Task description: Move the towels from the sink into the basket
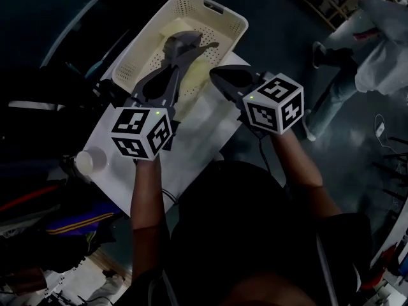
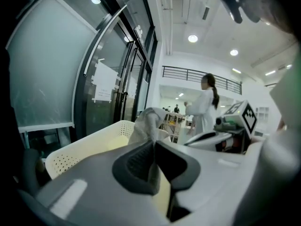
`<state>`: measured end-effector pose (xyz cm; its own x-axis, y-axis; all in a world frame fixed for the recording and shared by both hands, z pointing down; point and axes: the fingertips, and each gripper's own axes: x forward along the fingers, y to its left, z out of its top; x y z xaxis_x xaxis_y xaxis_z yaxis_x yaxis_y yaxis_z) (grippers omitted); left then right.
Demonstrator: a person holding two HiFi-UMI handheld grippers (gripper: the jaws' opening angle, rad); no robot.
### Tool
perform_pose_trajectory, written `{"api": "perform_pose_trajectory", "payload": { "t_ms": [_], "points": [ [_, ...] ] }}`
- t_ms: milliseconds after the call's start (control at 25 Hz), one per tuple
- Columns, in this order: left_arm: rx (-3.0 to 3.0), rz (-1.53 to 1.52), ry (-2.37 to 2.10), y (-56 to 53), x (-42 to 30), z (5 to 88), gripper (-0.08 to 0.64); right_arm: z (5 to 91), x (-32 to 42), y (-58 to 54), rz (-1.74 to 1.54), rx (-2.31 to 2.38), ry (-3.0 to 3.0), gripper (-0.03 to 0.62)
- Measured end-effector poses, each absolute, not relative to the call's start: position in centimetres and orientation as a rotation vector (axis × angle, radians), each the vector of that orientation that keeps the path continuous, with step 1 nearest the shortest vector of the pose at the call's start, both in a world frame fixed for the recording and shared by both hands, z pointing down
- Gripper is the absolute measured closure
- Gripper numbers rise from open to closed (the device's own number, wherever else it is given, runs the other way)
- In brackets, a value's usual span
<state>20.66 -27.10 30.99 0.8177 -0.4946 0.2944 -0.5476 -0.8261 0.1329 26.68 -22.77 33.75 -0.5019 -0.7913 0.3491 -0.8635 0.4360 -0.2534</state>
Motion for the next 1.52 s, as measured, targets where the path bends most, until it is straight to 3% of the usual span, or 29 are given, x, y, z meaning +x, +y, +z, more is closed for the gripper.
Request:
{"api": "perform_pose_trajectory", "payload": {
  "t_ms": [520, 680, 800, 880, 1040, 1520],
  "points": [
    [2.804, 0.555, -0.889, -30.0, 21.4, 33.5, 0.529, 34.1, 27.9, -23.7, 0.614, 1.489, -2.476, 0.592],
    [2.837, 0.486, -0.937, -30.5, 21.6, 32.8, 0.355, 34.2, 28.0, -23.5, 0.622, 1.490, -2.471, 0.592],
    [2.855, 0.398, -0.983, -30.8, 21.4, 31.7, 0.333, 34.3, 28.0, -23.5, 0.621, 1.490, -2.471, 0.592],
    [2.842, 0.373, -0.959, -30.5, 21.3, 31.5, 0.375, 34.4, 28.0, -23.5, 0.623, 1.490, -2.471, 0.592],
    [2.839, 0.369, -0.900, -29.6, 21.4, 31.5, 0.551, 34.4, 28.0, -23.3, 0.624, 1.490, -2.473, 0.592],
    [2.812, 0.379, -0.933, -27.7, 18.9, 31.2, 0.552, 33.6, 26.4, -23.0, 0.596, 1.463, -2.506, 0.592]
  ]
}}
